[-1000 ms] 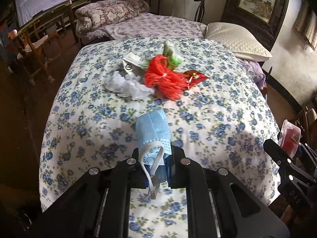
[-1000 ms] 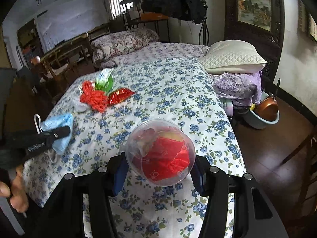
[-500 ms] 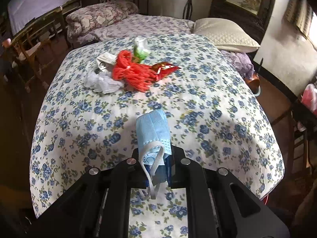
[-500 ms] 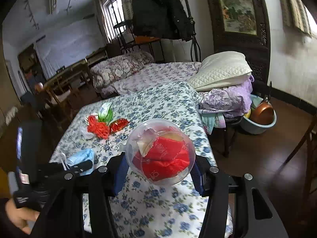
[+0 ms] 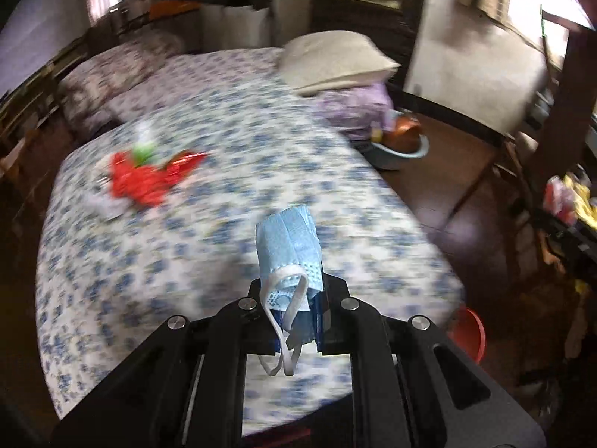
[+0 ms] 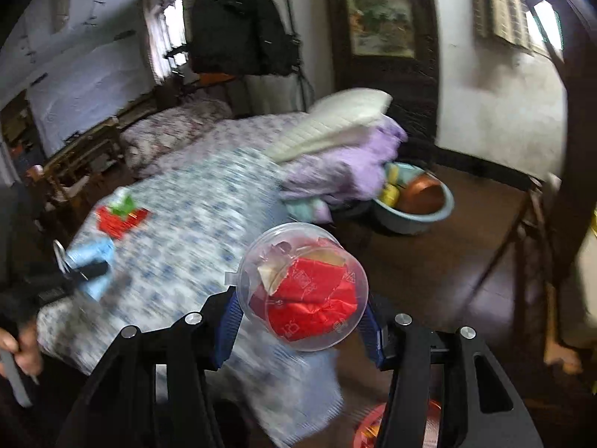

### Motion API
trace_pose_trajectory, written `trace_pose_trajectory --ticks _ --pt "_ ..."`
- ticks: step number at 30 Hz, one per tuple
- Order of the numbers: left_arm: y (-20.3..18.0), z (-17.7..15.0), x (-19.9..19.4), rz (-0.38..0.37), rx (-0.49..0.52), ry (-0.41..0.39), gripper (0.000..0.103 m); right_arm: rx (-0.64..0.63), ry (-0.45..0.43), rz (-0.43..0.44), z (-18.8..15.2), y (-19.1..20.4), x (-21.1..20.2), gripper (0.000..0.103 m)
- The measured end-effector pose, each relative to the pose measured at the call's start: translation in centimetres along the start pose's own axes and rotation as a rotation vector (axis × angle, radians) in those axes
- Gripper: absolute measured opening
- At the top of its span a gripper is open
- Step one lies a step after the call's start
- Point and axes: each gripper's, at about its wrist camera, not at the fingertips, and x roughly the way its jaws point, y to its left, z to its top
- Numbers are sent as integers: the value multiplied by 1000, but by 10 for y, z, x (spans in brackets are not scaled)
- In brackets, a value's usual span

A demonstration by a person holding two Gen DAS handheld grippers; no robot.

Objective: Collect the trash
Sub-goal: 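Carry mask and cup to the red wastebasket and release them inside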

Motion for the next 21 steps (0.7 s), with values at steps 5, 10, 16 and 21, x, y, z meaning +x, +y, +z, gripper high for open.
trace_pose_trajectory --ticks 5,10,16,21 --pt "-82 8 10 -141 111 52 14 42 52 -117 -42 -57 -14 54" --pt "-166 -2 29 -250 215 138 14 95 152 -188 -91 -110 -18 54" --pt "-260 -40 72 -333 330 304 14 158 274 -219 -148 -152 3 54" --pt "-309 -60 101 -325 390 405 14 259 351 -220 -186 -182 22 54"
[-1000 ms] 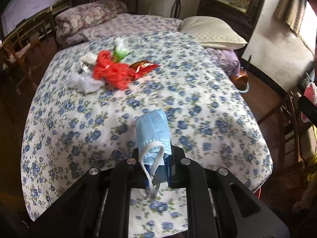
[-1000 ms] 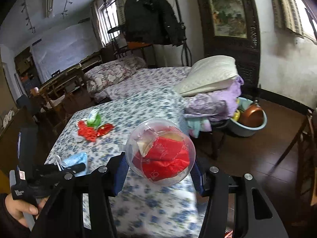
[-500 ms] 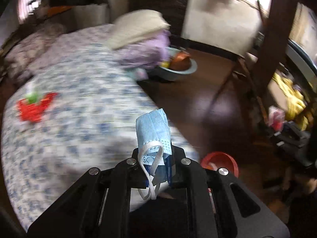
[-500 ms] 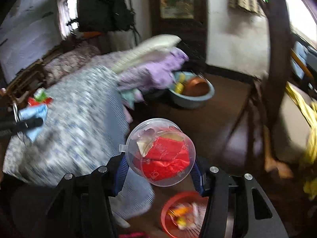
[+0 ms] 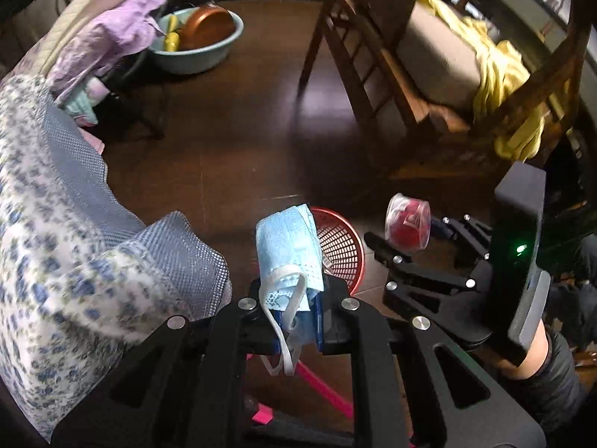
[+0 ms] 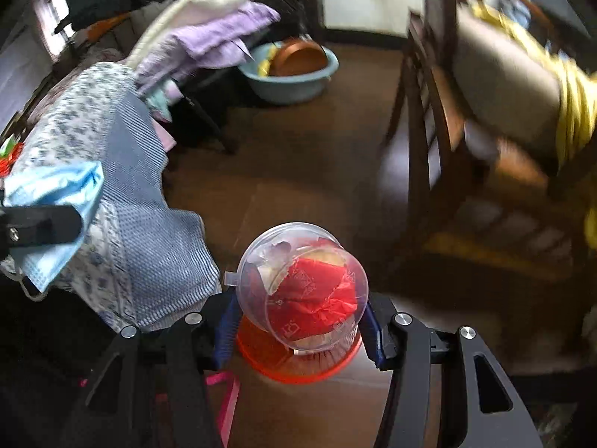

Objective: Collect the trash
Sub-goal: 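Carry mask and cup to the red wastebasket and release them inside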

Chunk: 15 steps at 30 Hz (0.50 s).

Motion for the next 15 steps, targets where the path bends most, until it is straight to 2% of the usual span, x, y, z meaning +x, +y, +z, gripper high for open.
trace_pose_trajectory --ticks 5,8,11,15 --pt "-13 15 34 30 -23 42 14 61 57 -10 -18 -20 30 54" --pt "-13 17 60 -16 -92 122 14 108 90 6 -23 -27 46 54" --pt "-19 12 82 8 -63 176 14 126 118 6 -30 -33 59 54" --pt "-19 5 111 -3 -43 221 16 143 172 -2 -42 -35 80 54"
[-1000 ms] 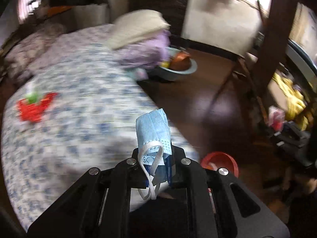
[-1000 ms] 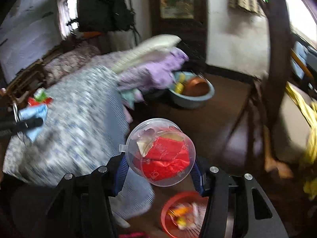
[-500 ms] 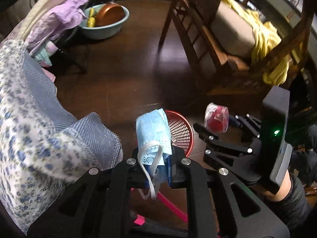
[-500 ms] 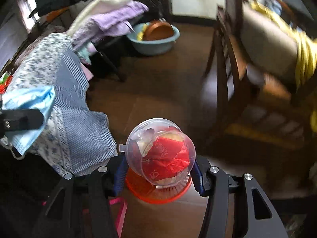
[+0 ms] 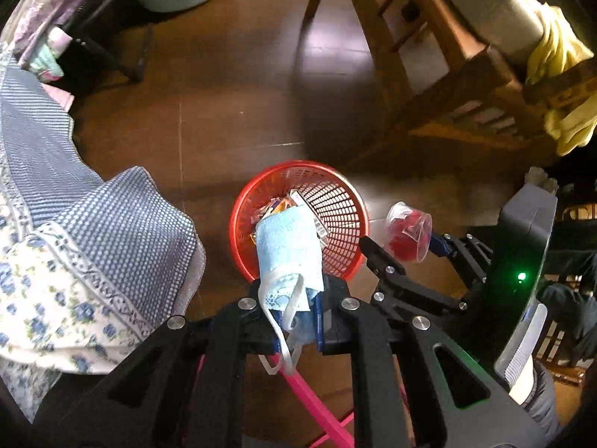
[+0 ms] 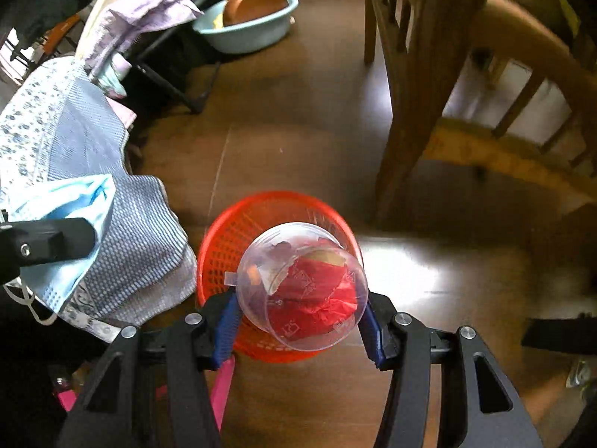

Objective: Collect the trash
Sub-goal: 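Carry mask and cup to the red wastebasket and release them inside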

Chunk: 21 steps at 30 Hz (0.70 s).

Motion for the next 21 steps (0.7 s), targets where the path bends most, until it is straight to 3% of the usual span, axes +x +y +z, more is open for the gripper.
trace_pose_trajectory --ticks 4,9,21 --pt "-13 2 13 19 74 3 17 5 50 6 -7 5 21 54" --pt "-13 2 22 -10 61 40 17 8 87 25 -17 10 38 54" --pt "-10 8 18 -20 53 19 24 62 87 51 -16 8 45 54"
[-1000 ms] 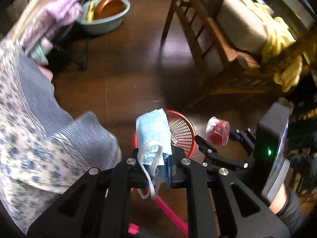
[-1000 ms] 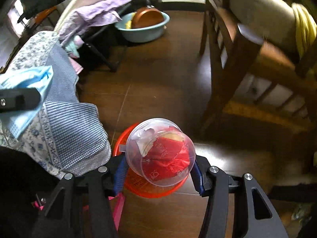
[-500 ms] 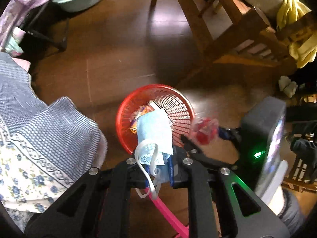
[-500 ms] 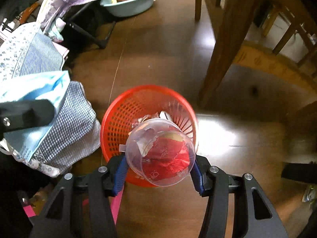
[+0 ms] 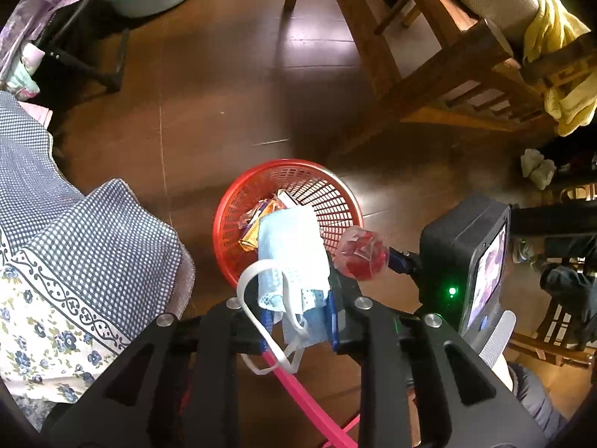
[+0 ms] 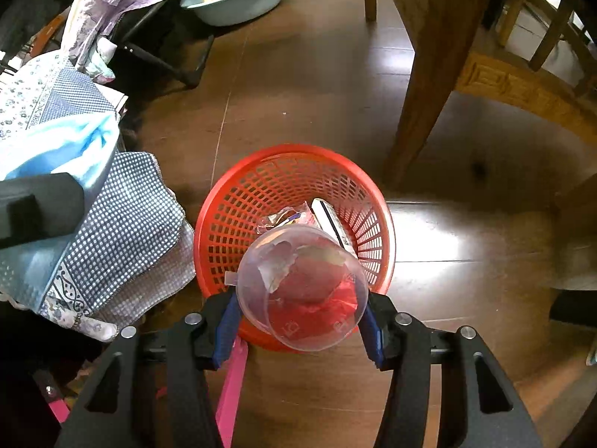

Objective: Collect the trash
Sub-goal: 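Carry mask and cup to the red wastebasket and release them inside, then return both tools toward the remaining trash on the bed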

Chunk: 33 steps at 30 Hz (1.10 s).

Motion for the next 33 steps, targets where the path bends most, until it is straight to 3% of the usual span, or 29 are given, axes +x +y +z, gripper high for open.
trace_pose_trajectory --ticks 5,6,7,8,9,18,26,31,33 --pt "-1 1 -3 -14 5 -9 26 0 4 -4 1 1 0 55" --pt "-1 2 -3 -13 8 -13 32 -5 1 -12 1 1 -1 55" --pt "-1 1 -4 -10 8 -15 45 -9 1 -24 0 2 -1 59" --pt "-1 1 -4 -6 5 -15 52 -8 4 -41 0 2 -1 72" --pt "-1 1 -5 -4 3 -17 57 6 2 -72 0 1 -1 76" --pt "4 3 -5 41 -7 -14 62 68 -2 -78 1 -11 -8 77" --pt "30 7 -19 17 -134 -45 62 100 8 -126 3 -12 -13 77" --pt "38 -1 -60 36 -152 -181 62 68 -41 -149 12 6 -42 80" --pt "45 -10 -98 -6 -168 -283 63 40 -88 -163 16 19 -63 83"
